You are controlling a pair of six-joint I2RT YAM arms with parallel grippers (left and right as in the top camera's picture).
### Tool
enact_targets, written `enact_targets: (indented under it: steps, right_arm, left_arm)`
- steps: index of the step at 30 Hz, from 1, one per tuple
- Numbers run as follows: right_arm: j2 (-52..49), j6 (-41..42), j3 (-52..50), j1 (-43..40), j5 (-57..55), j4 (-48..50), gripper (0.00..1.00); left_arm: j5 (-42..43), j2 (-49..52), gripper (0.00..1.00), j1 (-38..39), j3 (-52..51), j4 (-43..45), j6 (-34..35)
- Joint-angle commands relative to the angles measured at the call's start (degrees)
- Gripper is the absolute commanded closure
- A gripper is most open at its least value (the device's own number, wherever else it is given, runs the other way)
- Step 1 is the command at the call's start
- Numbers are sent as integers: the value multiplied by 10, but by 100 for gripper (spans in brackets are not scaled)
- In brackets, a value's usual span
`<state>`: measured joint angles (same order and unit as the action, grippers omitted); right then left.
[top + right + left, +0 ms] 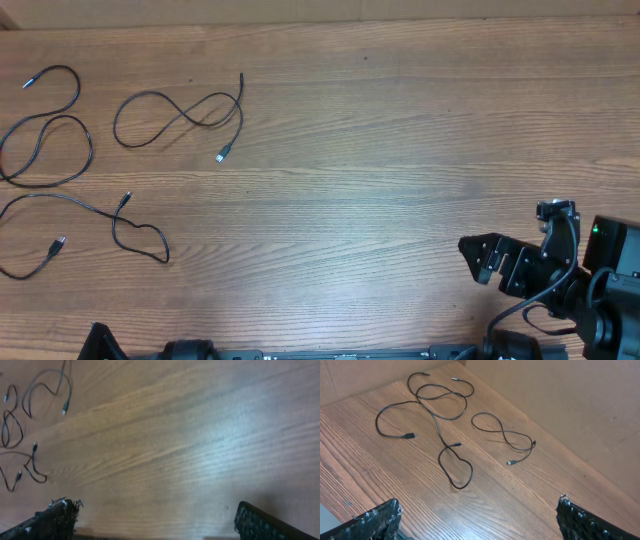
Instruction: Untangle cables
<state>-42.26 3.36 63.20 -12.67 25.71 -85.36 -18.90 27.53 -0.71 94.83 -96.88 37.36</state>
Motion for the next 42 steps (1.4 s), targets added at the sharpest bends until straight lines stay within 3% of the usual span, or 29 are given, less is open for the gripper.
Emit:
enact_targets:
  steps: [1,9,13,20,28,42]
  right_arm:
    - [1,-4,1,2,12,26,0]
    - [1,-9,1,2,34,99,0]
    - [1,-54,1,2,83,101,0]
    - [1,-33,-5,2,106,131,0]
    - [54,104,-136,2,90,297,0]
    - [241,122,-303,1,98,461,0]
  left_arm:
    - [-6,-4,0,4,-3,1,5]
    - [-6,-4,1,3,-3,1,5]
    - [-6,-4,0,4,-3,1,5]
    - [-6,-4,1,4,-3,1,5]
    - [-6,-4,1,3,-3,1,5]
    - [-6,-4,0,4,-3,1,5]
